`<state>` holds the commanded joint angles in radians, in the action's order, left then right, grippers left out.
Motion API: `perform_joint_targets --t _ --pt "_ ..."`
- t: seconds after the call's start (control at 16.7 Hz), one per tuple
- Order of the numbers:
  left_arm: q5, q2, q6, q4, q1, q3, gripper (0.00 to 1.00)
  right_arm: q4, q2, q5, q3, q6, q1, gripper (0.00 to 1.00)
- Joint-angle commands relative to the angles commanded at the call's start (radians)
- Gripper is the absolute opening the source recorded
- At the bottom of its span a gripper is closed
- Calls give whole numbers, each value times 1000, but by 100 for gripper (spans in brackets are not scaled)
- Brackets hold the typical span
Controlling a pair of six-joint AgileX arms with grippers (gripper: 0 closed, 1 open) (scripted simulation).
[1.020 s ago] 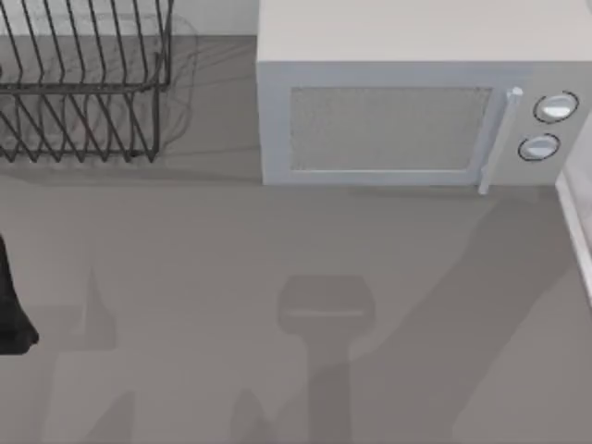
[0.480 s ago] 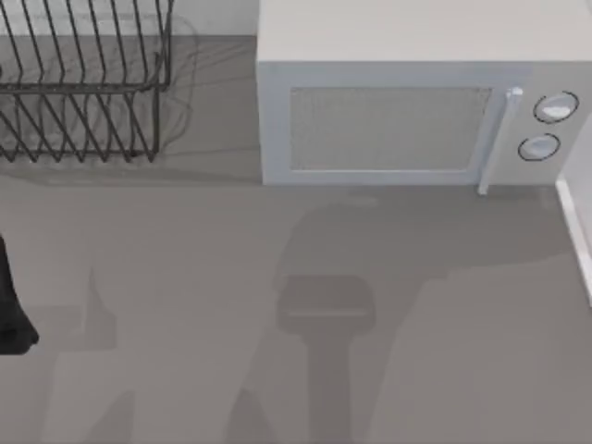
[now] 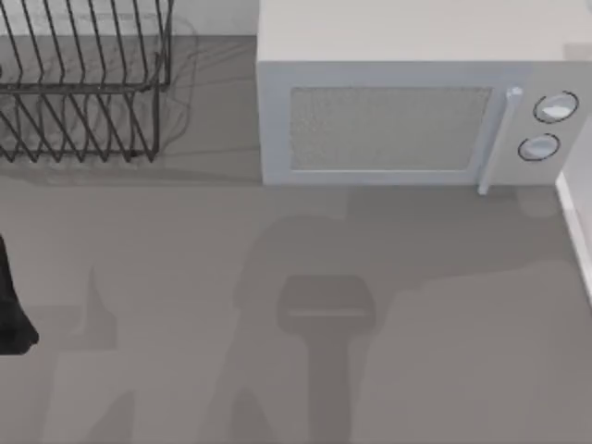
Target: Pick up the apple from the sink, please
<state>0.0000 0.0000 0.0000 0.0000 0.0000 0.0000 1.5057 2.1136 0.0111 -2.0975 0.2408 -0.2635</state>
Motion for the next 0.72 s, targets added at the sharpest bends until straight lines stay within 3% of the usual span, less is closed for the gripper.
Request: perform_joint_targets --t 0.24,0.72 --pt "0 0 0 0 0 0 100 16 -41 11 34 -107 105 0" --pt "0 0 0 0 0 0 100 8 -128 39 158 -556 532 0"
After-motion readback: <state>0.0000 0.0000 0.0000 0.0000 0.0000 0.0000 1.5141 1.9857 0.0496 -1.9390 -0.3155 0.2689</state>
